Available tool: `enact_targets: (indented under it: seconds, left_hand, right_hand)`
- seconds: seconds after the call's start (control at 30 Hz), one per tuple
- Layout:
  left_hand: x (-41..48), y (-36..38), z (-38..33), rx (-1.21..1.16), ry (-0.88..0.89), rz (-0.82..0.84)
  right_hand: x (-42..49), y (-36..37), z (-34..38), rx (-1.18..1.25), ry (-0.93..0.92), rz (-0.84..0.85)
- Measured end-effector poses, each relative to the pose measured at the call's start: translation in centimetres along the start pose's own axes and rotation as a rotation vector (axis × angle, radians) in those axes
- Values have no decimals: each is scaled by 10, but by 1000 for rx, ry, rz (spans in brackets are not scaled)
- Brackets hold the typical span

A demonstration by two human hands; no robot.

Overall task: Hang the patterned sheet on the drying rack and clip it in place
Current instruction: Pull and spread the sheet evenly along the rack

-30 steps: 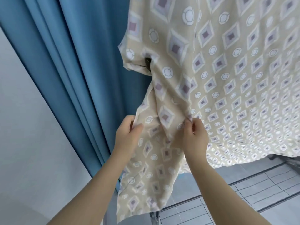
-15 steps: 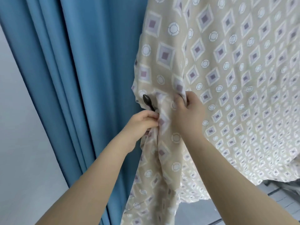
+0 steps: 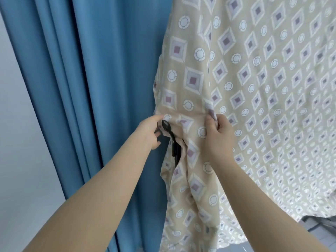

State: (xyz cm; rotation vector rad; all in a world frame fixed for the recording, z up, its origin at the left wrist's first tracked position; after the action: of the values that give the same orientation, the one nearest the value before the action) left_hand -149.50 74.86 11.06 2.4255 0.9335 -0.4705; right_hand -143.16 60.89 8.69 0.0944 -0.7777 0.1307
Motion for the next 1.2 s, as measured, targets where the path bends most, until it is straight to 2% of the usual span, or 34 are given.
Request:
enact_targets:
  seconds: [0.13, 0.2, 0.27, 0.5, 0.57, 0.63, 0.67, 0.77, 0.8, 0.87, 0.97, 1.0, 1.07, 1.2]
  left_hand:
    - [3, 4, 4, 80, -9, 45]
    - [3, 5, -4, 66, 125, -14]
    - [-1, 5, -16, 20, 289, 2]
    - [-54, 6, -62, -132, 697, 296]
    - [-53, -3, -53, -178, 751, 205]
    - [-34, -16, -29, -175, 704, 60]
    - [-25, -23, -14, -156, 627, 64]
    - [-3, -38, 30, 31, 310, 214]
    - [2, -42, 41, 105, 259, 217]
    - [8, -50, 49, 116, 293, 137]
    - [14, -64, 46, -8, 530, -166]
    - [14, -66, 47, -3, 581, -220]
    - [19, -67, 55, 94, 579, -218]
    - [35, -71, 82, 289, 427, -63]
  right_hand:
    - [-4, -1, -4, -35, 20, 18]
    - [-4, 0, -4, -50, 30, 34]
    - [0, 2, 0, -49, 24, 28]
    - [28, 14, 39, 73, -163, -70]
    - [22, 17, 38, 85, -164, -15]
    - [8, 22, 25, 71, -85, 83]
    - [0, 24, 16, 51, -37, 135]
    - [-26, 24, -13, 17, 88, 249]
    - [-33, 22, -23, 10, 119, 270]
    - [-45, 18, -36, -7, 171, 301]
    - [-54, 14, -50, -7, 237, 326]
    - [-58, 13, -54, -20, 254, 331]
    - [-66, 12, -63, -54, 285, 353]
    - [-86, 13, -85, -75, 379, 381]
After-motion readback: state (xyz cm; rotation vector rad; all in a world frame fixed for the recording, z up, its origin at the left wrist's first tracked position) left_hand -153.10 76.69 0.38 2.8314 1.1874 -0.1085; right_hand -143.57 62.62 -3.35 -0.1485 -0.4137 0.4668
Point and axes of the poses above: each hand's wrist, its own x-axis towards the middle knuckle, its own y-axis out of the palm, z = x × y, the point moved 1 cm from there along x, towards the middle knuckle, and after that the axes turned 12 degrees about -y, right-handed, at the moved point
